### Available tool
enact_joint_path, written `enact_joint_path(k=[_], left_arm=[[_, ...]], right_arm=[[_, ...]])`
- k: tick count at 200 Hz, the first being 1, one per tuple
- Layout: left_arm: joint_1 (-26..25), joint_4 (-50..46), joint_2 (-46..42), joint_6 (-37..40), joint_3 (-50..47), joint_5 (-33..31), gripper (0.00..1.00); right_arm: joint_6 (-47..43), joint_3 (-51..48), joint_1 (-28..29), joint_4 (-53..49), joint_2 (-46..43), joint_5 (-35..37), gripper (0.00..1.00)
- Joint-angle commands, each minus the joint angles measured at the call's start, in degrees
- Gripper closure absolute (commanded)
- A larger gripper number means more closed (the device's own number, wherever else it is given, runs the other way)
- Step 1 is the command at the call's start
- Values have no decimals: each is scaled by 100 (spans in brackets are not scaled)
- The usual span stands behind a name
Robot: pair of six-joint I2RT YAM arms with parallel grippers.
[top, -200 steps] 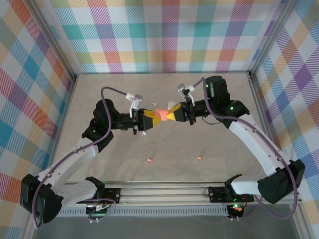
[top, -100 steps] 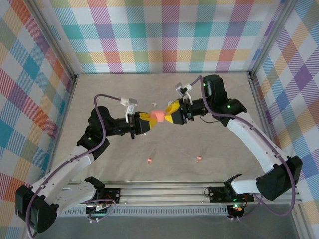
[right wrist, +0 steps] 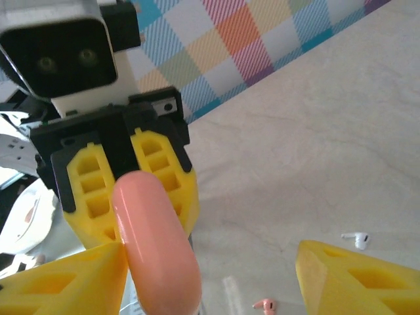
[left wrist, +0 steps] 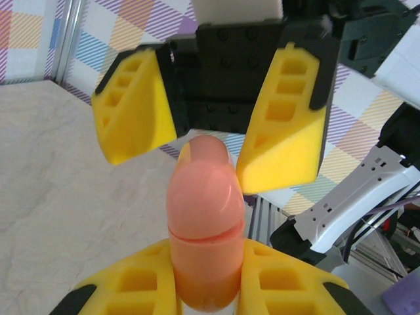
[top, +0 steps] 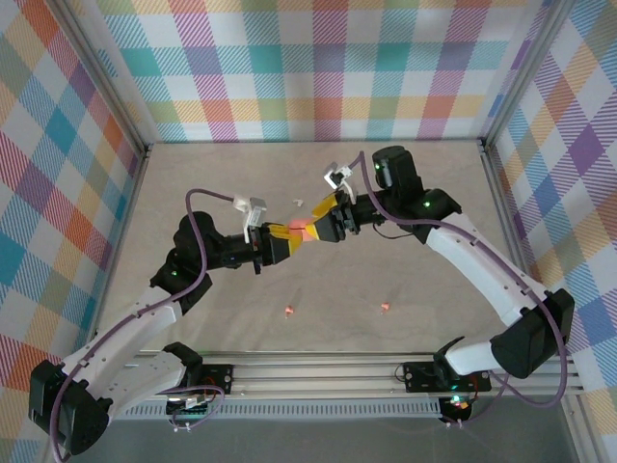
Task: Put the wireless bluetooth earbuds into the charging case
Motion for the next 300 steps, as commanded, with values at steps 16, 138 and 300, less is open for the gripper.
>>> enact_joint_path(k=[16, 138, 300], left_arm=[[-154, 139, -200, 144, -153, -20, 100], [-200, -395, -271, 315, -369, -854, 100], [-200, -494, -653, 440, -1085, -1137, 100]], right_arm=[[-1, 277, -8, -54, 4, 588, 31], [636, 171, -30, -583, -338, 1156, 30], [3776, -3466, -263, -2795, -1640, 3933, 77]])
